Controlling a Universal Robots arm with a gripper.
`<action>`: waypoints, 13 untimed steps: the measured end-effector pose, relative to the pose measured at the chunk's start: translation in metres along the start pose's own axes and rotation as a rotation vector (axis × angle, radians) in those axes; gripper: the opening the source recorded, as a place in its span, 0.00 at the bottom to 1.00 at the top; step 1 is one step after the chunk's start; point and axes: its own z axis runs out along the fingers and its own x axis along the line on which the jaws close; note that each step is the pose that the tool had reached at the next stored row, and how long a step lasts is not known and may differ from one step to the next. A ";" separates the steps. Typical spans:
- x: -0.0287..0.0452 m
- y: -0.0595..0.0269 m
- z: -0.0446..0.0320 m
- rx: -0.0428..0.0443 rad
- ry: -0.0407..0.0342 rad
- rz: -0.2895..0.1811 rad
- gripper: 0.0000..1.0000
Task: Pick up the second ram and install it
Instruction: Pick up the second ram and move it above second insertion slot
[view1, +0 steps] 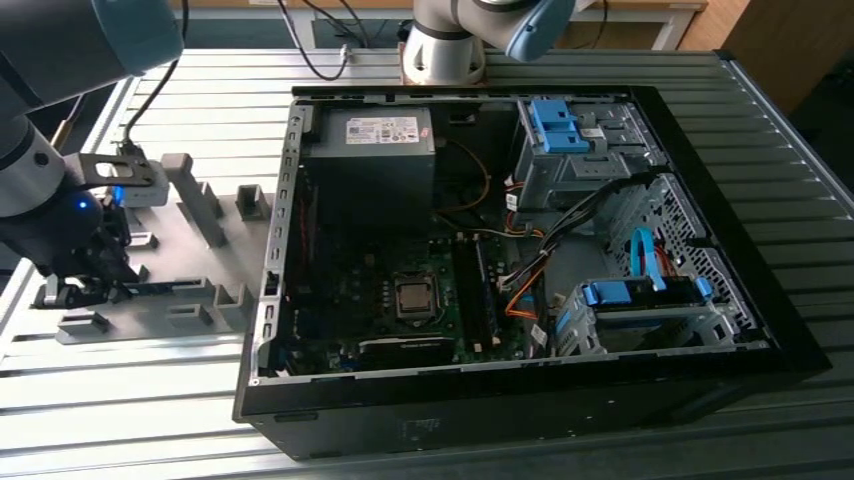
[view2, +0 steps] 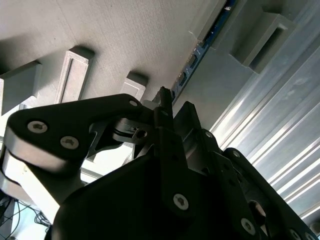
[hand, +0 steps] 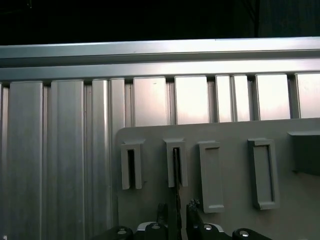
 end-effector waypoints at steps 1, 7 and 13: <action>0.0001 0.0001 0.0004 0.0029 -0.0002 -0.001 0.29; 0.0002 0.0006 0.0024 0.0025 0.0003 -0.042 0.29; 0.0001 0.0002 0.0036 0.0026 0.0002 -0.044 0.29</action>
